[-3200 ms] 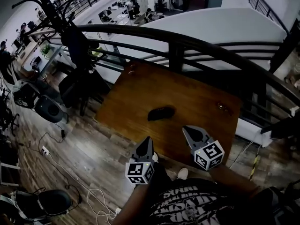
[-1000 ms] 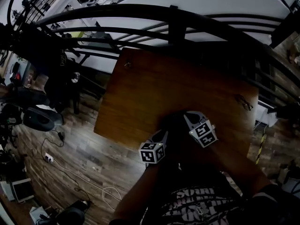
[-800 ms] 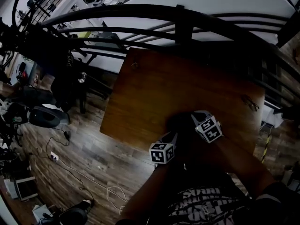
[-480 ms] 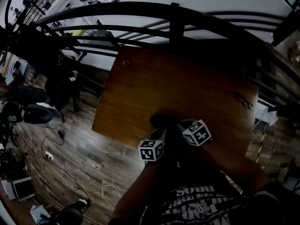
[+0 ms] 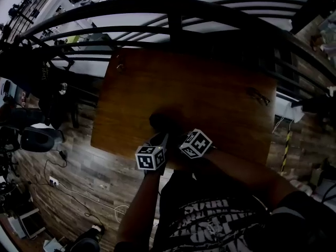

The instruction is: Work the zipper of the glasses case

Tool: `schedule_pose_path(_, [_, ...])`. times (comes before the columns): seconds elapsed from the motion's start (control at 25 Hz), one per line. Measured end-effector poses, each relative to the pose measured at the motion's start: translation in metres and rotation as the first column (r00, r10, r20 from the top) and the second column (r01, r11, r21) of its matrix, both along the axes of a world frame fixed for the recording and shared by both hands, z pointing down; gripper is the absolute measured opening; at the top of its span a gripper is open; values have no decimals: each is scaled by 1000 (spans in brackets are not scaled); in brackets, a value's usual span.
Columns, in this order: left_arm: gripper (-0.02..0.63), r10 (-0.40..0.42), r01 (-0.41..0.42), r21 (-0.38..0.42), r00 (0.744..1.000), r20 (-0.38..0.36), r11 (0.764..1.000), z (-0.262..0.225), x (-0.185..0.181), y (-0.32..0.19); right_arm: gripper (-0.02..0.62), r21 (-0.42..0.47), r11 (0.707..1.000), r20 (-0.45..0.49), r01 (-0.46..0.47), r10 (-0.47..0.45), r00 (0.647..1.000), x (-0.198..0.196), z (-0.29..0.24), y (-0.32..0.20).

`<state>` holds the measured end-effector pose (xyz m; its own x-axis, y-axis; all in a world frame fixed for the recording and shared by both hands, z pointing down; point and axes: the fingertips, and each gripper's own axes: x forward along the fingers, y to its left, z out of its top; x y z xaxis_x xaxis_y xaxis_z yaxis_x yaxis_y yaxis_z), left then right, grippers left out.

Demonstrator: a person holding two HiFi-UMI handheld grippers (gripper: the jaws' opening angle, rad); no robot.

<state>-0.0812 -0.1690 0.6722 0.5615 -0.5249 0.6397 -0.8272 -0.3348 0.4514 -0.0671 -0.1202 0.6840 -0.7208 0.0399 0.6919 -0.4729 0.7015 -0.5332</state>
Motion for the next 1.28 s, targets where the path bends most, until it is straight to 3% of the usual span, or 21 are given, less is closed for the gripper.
schedule_pose_path(0.12, [48,41,-41,2,997,69,999,4,5,-1,-8,15,1000,13,7,-7,1000,3,-2,9])
schedule_pose_path(0.28, [48,74,-74,-2,994,75,997,5,11,-8,-8,65,996,53,-60,57,997,34,-15,-2])
schedule_pose_path(0.4, [48,97,-97,-3,991,96,995,8,6,-8,-8,145,987,1,-75,75,997,66,-8,-20])
schedule_pose_path(0.48, [48,100,-99,-15,989,104,995,7,6,-7,-8,234,972,-83,31,-12,996,80,1,-25])
schedule_pose_path(0.6, [48,112,-112,-3,987,111,994,-5,14,-9,-8,344,901,-232,264,-191,954,88,16,-24])
schedule_pose_path(0.68, [48,115,-119,21,986,119,993,-15,19,-14,-8,367,869,-255,332,-249,934,82,22,-25])
schedule_pose_path(0.76, [48,118,-123,33,985,128,992,-17,22,-21,6,373,862,-237,342,-268,934,72,23,-28])
schedule_pose_path(0.84, [48,125,-131,32,982,143,991,-14,26,-27,61,370,866,-217,336,-271,938,65,25,-31])
schedule_pose_path(1.08, [48,118,-124,41,984,133,991,-20,34,-45,75,384,846,-218,370,-306,927,46,26,-29])
schedule_pose_path(1.28, [41,109,-115,30,984,144,993,-6,28,-42,75,384,849,-211,362,-302,930,33,27,-19])
